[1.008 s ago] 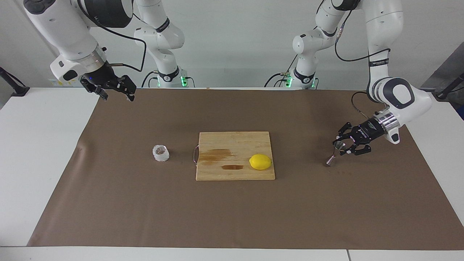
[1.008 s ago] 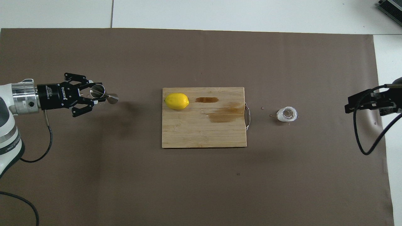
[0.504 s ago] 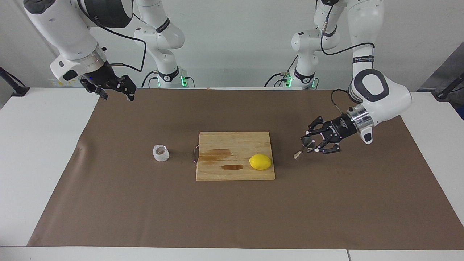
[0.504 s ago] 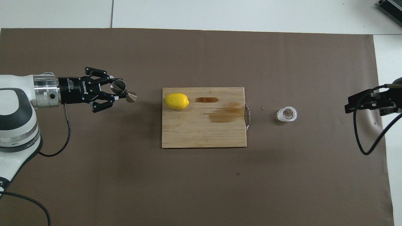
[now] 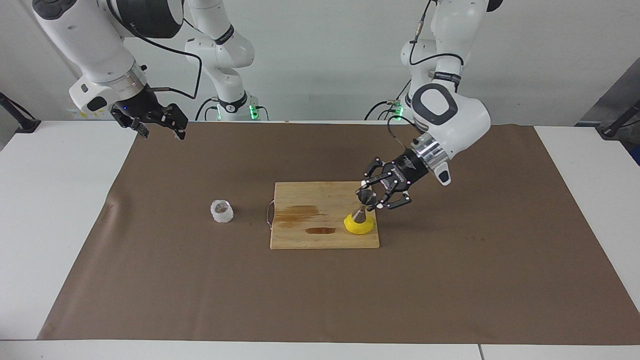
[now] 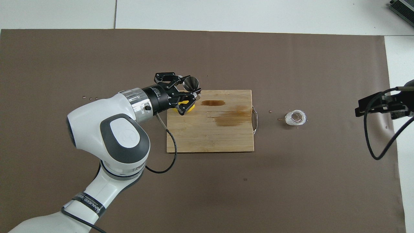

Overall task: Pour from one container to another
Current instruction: 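Carry the steel cup with the left gripper over the wooden board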

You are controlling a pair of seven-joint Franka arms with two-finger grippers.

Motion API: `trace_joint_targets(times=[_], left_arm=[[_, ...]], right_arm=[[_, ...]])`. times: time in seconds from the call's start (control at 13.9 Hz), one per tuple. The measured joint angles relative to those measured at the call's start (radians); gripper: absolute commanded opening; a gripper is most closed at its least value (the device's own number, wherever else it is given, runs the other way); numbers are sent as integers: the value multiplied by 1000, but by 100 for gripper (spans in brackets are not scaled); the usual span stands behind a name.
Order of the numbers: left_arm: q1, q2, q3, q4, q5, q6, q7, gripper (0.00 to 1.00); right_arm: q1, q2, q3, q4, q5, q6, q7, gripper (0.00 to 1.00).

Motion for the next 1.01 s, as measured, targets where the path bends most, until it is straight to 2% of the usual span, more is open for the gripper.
trace_joint_targets(times=[0.22, 0.5, 0.72, 1.01], left_arm=[[-45, 36, -74, 9, -52, 143, -3, 0], [-46, 136, -210, 97, -53, 306, -12, 0], [-49, 217, -255, 155, -53, 357, -11, 0], [-58, 241, -262, 164, -46, 371, -10, 0]], right_arm=[[0, 0, 0, 0, 0, 0, 0, 100], [0, 0, 0, 0, 0, 0, 0, 100], [0, 0, 0, 0, 0, 0, 0, 100], [0, 0, 0, 0, 0, 0, 0, 100]])
